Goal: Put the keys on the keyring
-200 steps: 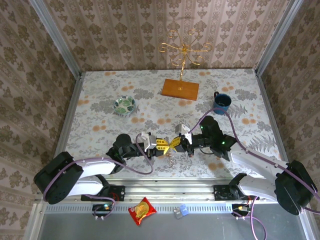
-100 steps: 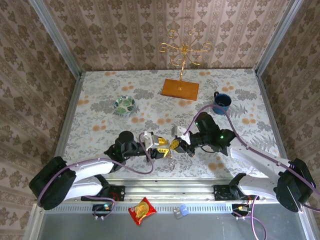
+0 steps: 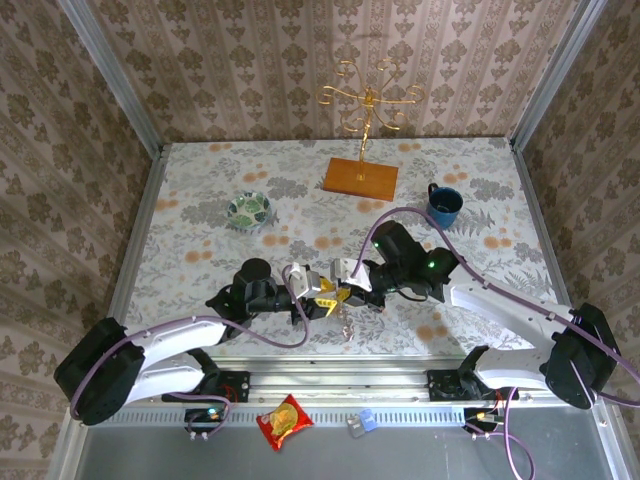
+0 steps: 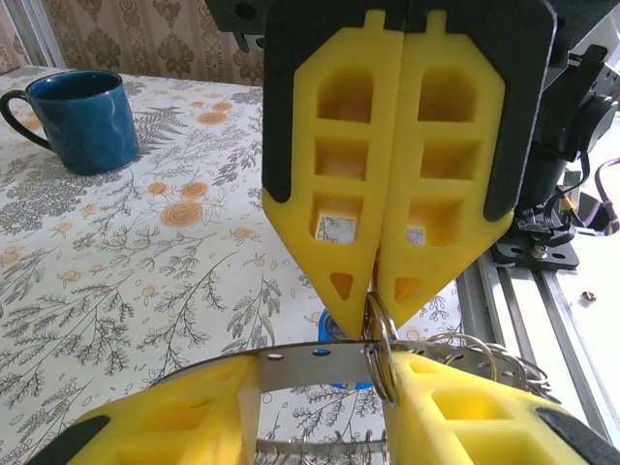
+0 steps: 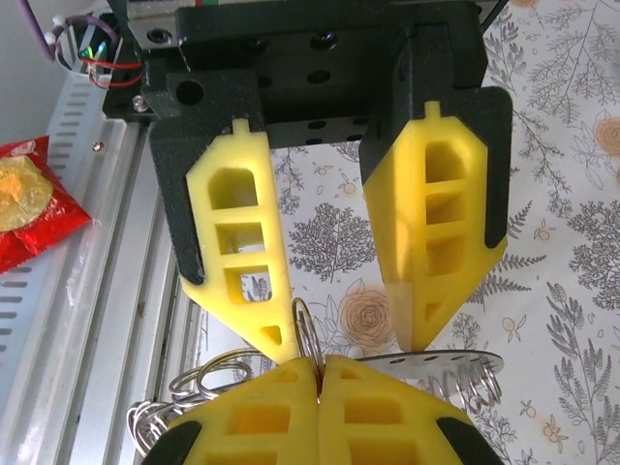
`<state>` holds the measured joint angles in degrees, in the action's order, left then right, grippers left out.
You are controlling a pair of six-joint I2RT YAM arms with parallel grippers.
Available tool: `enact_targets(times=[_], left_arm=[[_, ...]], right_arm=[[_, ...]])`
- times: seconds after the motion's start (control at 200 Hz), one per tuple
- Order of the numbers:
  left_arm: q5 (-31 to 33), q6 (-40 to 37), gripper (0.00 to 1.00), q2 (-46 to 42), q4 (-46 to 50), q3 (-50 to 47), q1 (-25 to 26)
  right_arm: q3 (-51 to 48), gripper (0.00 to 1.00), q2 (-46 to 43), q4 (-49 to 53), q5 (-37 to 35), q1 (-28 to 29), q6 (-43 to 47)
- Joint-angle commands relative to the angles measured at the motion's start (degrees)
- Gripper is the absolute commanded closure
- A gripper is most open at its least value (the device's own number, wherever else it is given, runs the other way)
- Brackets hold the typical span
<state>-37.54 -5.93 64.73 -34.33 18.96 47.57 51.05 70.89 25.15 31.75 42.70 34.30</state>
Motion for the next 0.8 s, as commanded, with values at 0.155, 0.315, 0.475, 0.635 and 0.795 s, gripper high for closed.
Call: enact_targets(times=[0.155,0.315,0.475,0.635,0.795], left_arm=[[0.3,-1.1,0.62,-1.5,1.3,1.8,-0.1],[0.3,-1.3,0.66,-1.0,1.4,2.5,-0.1],[0.3,-1.6,0.76,-0.4,1.9,3.1,-0.1],[0.3,-1.9,0.98,-1.4,1.6,2.3,-0.1],[0.2,-0.8,1.00,-1.9,-2.6,0.2,-0.1]], right_arm=[[2.4,1.00,0.3,2.6,-3.5,0.6,0.8],[3.1,1.00,0.6,2.8,-4.1,1.6,0.8],[2.8,1.00,0.0,1.2,-1.7,2.3,-1.0],[-0.6,0.91,-2.6,-2.9,1.7,0.9,-4.6],[-7.2,0.66,-6.4,-12.3,7.8,-3.6,-10.3]])
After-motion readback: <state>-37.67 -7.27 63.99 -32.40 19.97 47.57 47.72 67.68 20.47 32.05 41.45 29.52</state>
